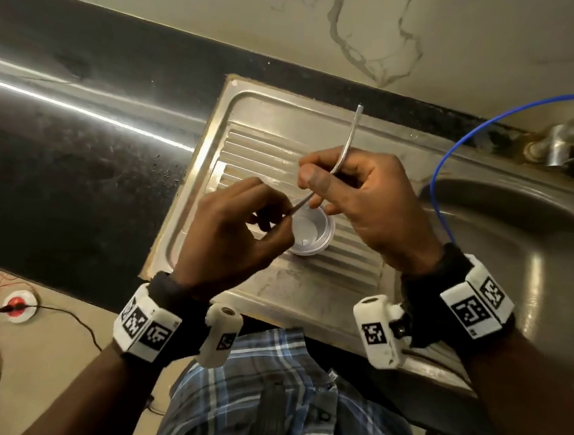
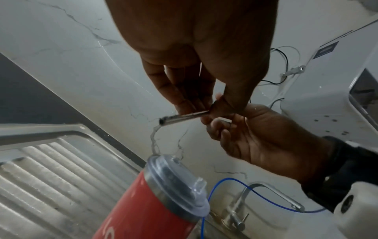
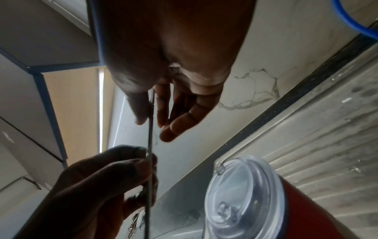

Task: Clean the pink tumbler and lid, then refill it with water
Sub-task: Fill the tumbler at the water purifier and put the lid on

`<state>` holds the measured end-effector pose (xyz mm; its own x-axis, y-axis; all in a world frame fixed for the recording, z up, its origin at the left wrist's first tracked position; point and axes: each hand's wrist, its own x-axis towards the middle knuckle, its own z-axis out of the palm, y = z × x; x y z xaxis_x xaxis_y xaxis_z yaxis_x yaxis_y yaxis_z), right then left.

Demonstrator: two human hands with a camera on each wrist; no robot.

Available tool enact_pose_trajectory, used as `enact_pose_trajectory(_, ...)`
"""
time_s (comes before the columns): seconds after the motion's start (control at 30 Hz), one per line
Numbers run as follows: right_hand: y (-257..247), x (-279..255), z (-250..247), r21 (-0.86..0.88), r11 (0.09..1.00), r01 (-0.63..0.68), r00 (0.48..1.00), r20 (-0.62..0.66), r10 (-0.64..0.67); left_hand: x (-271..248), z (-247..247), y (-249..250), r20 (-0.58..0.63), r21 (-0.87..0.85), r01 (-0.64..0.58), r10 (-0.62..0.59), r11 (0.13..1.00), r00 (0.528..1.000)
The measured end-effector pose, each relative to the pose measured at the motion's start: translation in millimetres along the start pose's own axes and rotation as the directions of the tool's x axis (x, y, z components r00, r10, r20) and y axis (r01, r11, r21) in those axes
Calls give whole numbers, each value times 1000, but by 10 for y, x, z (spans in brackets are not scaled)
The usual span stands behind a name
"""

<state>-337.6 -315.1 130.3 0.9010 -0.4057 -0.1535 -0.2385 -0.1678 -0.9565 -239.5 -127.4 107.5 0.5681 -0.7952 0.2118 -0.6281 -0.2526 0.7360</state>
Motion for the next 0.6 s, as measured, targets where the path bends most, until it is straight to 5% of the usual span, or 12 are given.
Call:
enact_pose_trajectory(0.27, -63, -99, -184, -162, 975, 153, 939, -284, -194, -120, 316, -271, 135, -9, 332, -327, 943, 935)
enact_pose_trajectory(0.37, -45, -102, -175, -225, 961, 162, 925, -305, -227, -182, 506, -381, 218, 62, 356, -361, 932, 907)
enact_pose_trajectory(0.6, -25, -81, -166, -309, 935, 171, 910, -314, -271, -212, 660, -419, 182, 49, 328, -331, 943, 926)
